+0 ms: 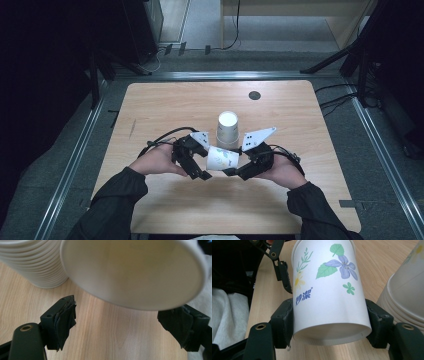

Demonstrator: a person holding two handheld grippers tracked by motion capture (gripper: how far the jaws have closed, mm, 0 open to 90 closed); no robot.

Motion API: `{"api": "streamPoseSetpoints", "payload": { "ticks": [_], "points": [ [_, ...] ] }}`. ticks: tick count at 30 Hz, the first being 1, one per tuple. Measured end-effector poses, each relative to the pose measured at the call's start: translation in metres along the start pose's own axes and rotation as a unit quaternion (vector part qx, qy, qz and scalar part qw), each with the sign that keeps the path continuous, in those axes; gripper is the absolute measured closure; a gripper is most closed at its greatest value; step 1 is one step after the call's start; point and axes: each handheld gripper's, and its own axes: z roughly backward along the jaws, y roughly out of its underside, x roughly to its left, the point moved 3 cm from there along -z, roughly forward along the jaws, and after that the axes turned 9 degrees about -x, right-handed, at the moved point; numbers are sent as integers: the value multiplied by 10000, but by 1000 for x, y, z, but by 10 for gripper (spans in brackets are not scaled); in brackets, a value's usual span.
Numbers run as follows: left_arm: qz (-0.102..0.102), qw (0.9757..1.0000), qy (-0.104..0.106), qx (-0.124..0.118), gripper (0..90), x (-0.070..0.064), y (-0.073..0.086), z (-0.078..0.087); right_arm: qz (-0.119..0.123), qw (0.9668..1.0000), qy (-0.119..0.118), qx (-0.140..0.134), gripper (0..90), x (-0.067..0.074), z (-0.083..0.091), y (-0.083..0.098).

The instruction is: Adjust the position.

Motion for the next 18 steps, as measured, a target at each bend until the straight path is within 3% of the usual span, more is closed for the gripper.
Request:
{"api": "streamPoseSetpoints", "payload": {
  "ticks": [3, 8, 9, 10, 11, 12, 13, 14, 16, 17, 18],
  "points": [
    [95, 9994, 69, -313, 154, -7, 7, -1, -26, 10000, -53, -11, 344, 0, 2, 1],
    [129, 9981, 99, -595, 154, -12, 13, -1, -8, 9999, -105, 7, 344, 0, 2, 2],
    [165, 9972, 108, -722, 154, -12, 14, 0, -23, 9999, -145, 11, 343, 0, 1, 2],
    [230, 9943, 74, -1038, 156, -13, 17, 2, 3, 9999, -149, 53, 343, 1, 1, 3],
    [230, 9943, 74, -1038, 162, -13, 17, 2, 3, 9999, -149, 53, 343, 1, 1, 3],
    [315, 9911, 201, -1274, 165, -12, 20, 4, -9, 9998, -172, 71, 343, 2, 0, 3],
    [315, 9911, 201, -1274, 165, -12, 20, 4, -11, 9998, -185, 62, 343, 2, 0, 3],
    [398, 9886, 306, -1418, 165, -10, 22, 4, -1, 9998, -212, 54, 343, 2, -1, 3],
    [409, 9876, 317, -1480, 165, -10, 22, 4, 14, 9997, -255, 59, 343, 3, -1, 3],
    [420, 9855, 434, -1584, 166, -9, 23, 4, 40, 9996, -286, 63, 343, 4, -2, 3],
    [420, 9855, 434, -1584, 167, -9, 23, 4, 40, 9996, -286, 63, 343, 4, -2, 3]
  ]
}}
